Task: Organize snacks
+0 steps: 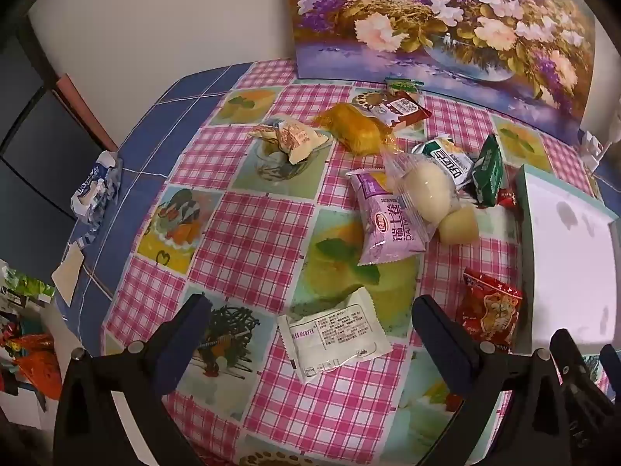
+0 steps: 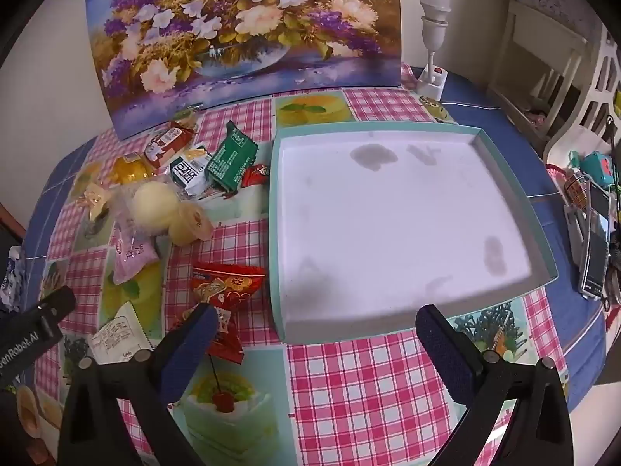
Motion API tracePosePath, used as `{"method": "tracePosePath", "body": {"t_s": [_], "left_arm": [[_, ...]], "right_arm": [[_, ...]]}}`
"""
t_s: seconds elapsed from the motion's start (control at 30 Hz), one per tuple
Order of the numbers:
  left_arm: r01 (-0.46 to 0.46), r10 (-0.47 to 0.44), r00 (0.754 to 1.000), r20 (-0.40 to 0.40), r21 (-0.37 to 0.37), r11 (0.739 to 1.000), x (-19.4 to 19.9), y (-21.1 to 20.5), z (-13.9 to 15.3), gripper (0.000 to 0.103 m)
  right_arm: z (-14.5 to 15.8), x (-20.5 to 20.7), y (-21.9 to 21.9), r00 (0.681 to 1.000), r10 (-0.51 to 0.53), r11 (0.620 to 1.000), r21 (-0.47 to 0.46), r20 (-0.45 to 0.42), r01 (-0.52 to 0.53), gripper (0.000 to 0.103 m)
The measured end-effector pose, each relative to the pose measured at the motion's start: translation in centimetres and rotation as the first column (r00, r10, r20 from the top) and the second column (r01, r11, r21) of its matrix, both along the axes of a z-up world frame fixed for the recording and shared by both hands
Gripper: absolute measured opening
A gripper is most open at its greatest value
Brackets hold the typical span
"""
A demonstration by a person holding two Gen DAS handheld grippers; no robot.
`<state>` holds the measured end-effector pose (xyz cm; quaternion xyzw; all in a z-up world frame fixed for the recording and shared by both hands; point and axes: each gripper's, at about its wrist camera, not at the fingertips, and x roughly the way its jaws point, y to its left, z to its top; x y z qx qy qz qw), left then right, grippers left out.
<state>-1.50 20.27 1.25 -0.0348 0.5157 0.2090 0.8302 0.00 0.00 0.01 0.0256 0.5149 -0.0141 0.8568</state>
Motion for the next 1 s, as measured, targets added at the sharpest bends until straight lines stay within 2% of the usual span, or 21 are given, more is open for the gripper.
{"method": "tracePosePath", "body": {"t_s": [1.0], "left_arm": [[0.002, -0.002, 1.000, -0.013, -0.006, 1.000, 0.41, -0.10, -0.05, 0.103]], "right_arm": [[-0.22, 0.10, -0.44, 1.000, -0.015, 1.000, 0.006, -0.006, 0.015, 0.103]]}}
